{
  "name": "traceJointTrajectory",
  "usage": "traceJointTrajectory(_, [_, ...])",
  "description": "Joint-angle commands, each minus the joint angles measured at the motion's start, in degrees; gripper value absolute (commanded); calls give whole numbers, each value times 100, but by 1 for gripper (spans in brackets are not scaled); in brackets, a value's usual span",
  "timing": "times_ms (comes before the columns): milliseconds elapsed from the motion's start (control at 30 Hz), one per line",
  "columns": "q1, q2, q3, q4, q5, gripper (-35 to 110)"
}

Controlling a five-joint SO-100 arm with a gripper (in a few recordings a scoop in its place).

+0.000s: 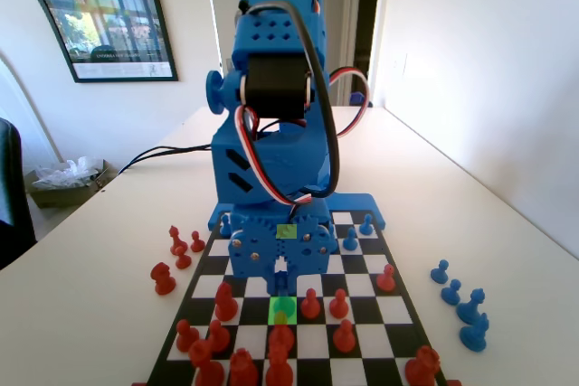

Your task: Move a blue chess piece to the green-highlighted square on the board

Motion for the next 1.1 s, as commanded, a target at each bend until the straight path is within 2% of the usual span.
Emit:
traceJointTrajectory(0, [88, 369, 26, -70, -53, 10])
traceJointTrajectory(400, [70, 615, 44, -44, 9, 14])
traceJointTrajectory(1067, [-70, 1160, -360, 773, 264, 12])
